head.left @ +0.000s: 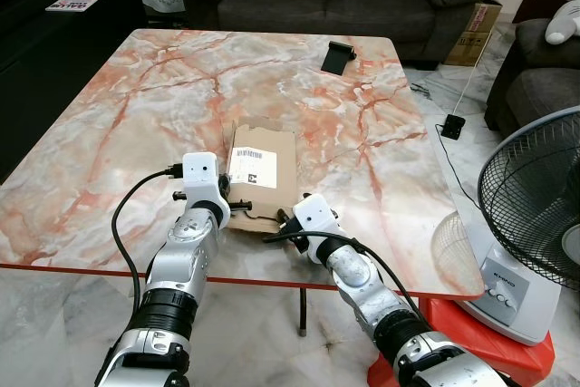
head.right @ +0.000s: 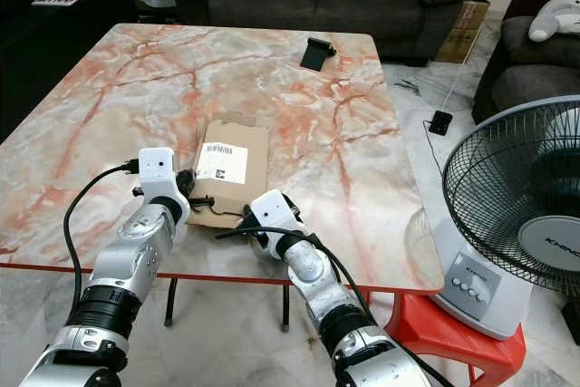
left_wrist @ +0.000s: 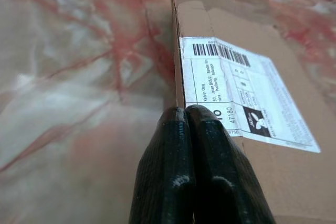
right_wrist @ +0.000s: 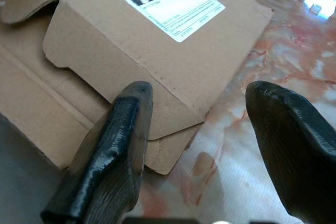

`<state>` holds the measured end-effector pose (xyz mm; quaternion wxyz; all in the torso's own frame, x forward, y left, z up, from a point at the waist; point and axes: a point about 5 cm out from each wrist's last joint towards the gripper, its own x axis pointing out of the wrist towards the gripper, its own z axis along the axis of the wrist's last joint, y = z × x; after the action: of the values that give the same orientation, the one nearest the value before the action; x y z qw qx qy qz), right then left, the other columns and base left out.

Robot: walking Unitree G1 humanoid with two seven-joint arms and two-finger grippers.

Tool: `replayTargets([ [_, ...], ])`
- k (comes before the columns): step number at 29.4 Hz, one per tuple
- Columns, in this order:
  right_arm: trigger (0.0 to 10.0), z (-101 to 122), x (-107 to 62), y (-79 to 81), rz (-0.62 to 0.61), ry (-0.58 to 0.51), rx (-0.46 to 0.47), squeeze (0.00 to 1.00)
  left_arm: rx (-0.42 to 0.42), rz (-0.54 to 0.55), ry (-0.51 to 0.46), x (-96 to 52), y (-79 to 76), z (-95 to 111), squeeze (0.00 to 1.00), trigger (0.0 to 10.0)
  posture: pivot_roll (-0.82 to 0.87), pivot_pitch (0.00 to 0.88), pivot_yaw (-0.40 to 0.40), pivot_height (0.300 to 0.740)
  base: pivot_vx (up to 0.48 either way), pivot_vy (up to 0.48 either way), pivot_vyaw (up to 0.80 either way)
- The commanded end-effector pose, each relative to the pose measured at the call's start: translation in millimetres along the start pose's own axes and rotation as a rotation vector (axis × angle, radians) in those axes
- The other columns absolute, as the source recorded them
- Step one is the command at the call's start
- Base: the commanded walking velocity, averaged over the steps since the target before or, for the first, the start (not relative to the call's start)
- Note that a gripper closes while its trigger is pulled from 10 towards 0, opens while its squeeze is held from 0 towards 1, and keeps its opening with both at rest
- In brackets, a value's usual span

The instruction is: Picking trash to rubbish bin

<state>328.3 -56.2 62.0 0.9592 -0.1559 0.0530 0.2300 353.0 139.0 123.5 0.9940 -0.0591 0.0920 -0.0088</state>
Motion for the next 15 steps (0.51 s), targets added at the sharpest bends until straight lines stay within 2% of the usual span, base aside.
replayTargets([
  [1,10.0,4.3,2.2,-4.2,-0.02,-0.011,0.004,0.0,0.009,0.048,0.041,-0.1,8.8,-8.5,0.0,0.0,0.02,0.05,-0.025,0.74,0.0,0.0,0.0],
  [3,10.0,5.2,2.2,-5.5,-0.029,-0.018,0.01,0.0,0.004,0.073,0.028,-0.1,12.0,-8.4,0.0,0.0,0.02,0.051,-0.024,0.74,0.0,0.0,0.0],
  [5,10.0,10.7,3.0,-9.6,-0.053,-0.052,0.031,0.0,0.026,0.075,-0.07,-0.3,12.2,3.1,0.0,0.0,0.02,0.051,-0.024,0.74,0.0,0.0,0.0],
  [6,10.0,14.7,3.7,-12.5,-0.07,-0.074,0.053,0.0,0.03,0.078,-0.13,-1.0,11.7,10.6,0.0,2.0,0.02,0.049,-0.025,0.74,0.0,0.0,0.0],
  [7,10.0,21.1,4.7,-17.1,-0.093,-0.108,0.076,0.0,0.021,0.083,-0.185,-1.8,11.1,17.8,0.0,10.0,0.02,0.046,-0.025,0.74,0.0,0.0,0.0],
  [8,10.0,34.0,5.9,-26.8,-0.143,-0.179,0.116,0.0,-0.001,0.089,-0.247,-3.0,10.9,26.3,0.0,10.0,0.02,0.046,-0.025,0.74,0.0,0.0,0.0],
  [11,10.0,52.4,5.4,-42.5,-0.22,-0.283,0.173,0.0,-0.038,0.086,-0.338,-5.7,10.0,37.8,0.0,10.0,0.01,0.039,-0.024,0.74,0.0,0.0,0.0],
  [14,10.0,65.5,3.0,-54.1,-0.272,-0.363,0.198,0.0,-0.026,0.079,-0.414,-9.2,7.7,46.7,0.0,10.0,0.01,0.038,-0.024,0.74,0.0,0.0,0.0],
  [15,10.0,71.8,0.9,-59.0,-0.295,-0.408,0.202,0.0,0.006,0.079,-0.457,-11.1,5.9,51.3,0.0,10.0,0.01,0.035,-0.025,0.74,0.0,0.0,0.0],
])
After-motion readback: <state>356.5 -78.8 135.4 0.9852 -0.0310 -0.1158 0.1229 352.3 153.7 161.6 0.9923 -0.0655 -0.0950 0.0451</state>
